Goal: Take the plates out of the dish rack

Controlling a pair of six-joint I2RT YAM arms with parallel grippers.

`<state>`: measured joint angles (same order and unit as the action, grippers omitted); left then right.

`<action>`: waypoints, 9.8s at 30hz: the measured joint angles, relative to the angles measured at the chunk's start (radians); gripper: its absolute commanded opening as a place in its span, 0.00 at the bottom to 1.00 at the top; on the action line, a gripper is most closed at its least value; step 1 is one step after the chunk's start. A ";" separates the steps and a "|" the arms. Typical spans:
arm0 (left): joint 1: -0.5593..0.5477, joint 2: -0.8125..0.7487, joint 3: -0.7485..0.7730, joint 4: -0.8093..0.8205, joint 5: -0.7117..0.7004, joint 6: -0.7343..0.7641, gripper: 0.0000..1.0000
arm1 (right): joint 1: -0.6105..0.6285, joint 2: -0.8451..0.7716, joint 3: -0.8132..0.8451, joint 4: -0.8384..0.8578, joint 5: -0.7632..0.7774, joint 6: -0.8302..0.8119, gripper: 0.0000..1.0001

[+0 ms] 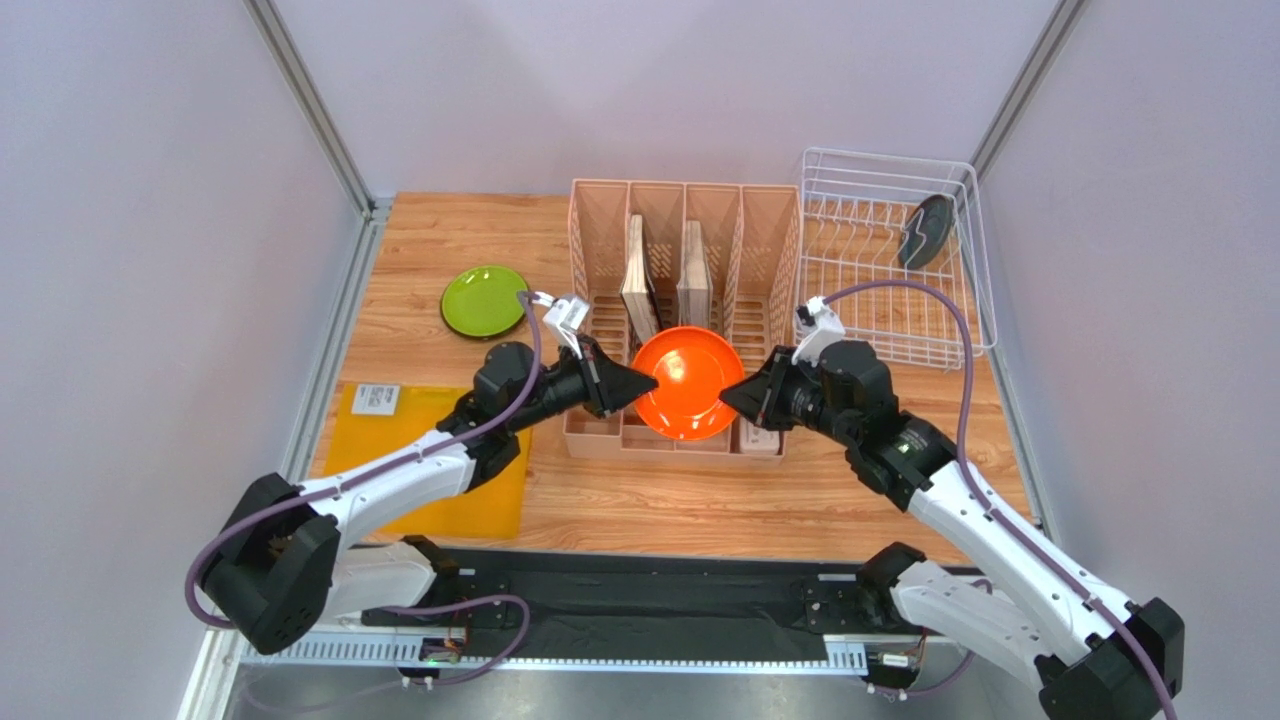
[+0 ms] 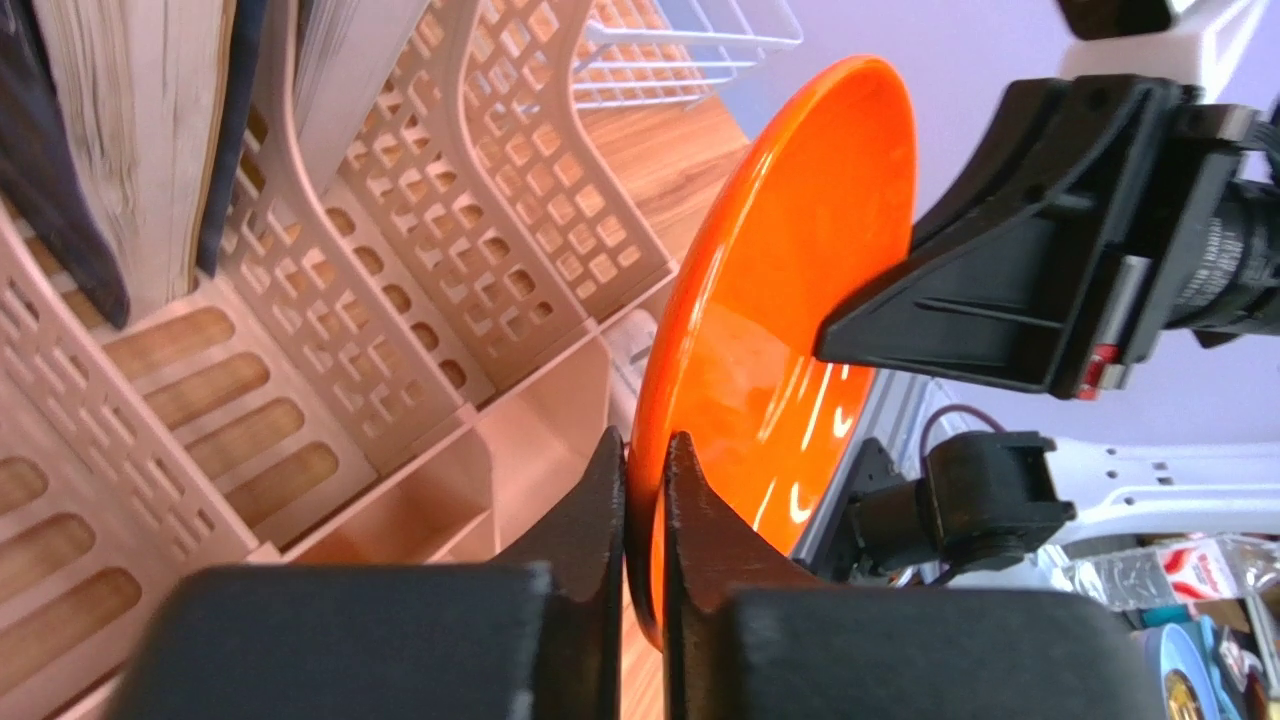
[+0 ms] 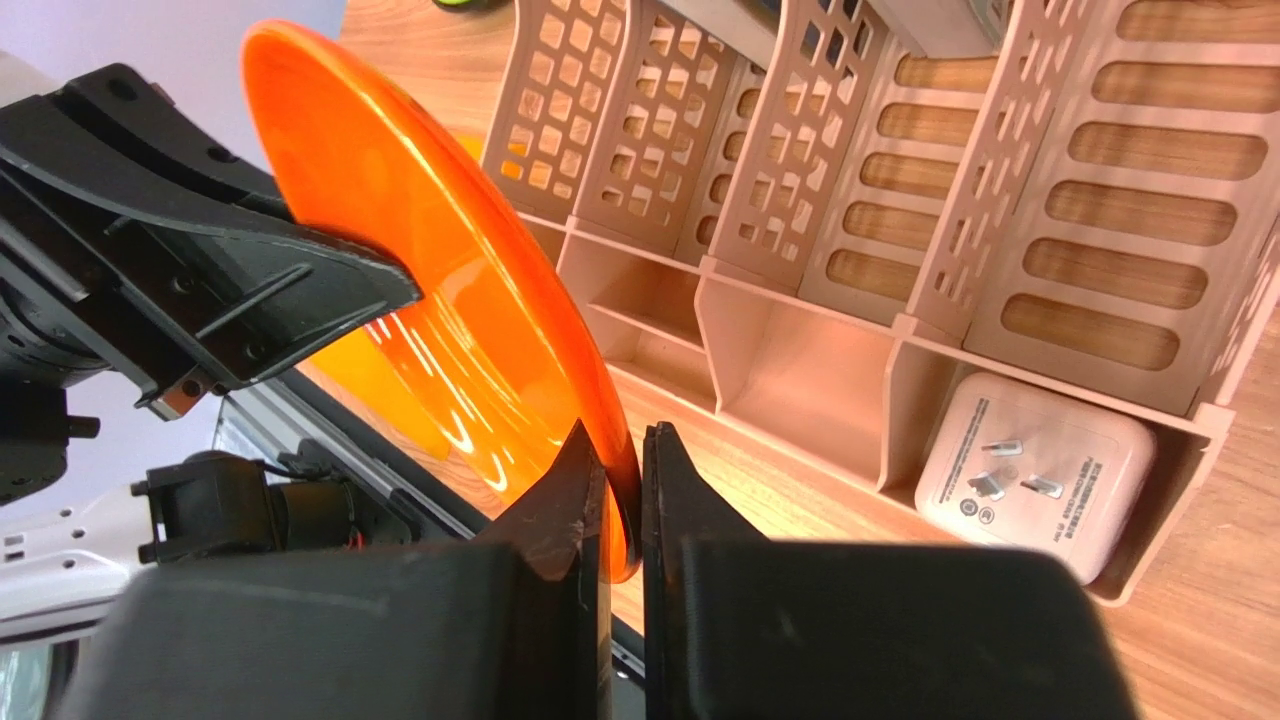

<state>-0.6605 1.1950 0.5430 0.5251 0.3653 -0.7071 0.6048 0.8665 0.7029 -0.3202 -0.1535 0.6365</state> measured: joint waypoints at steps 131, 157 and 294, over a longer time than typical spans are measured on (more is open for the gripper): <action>0.855 0.179 0.243 -0.363 0.185 0.197 0.81 | -0.820 1.409 1.389 -0.212 0.446 -0.376 0.65; 0.814 0.058 0.197 -0.356 0.229 0.185 0.80 | -0.870 1.487 1.447 -0.245 0.370 -0.468 0.00; 0.707 -0.444 0.028 -0.467 -0.192 0.259 0.00 | 0.080 0.061 0.293 -0.029 0.523 -0.227 0.91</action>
<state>0.0467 0.7506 0.5713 0.0586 0.1738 -0.4480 0.6846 0.9272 0.9955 -0.3489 0.3698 0.4091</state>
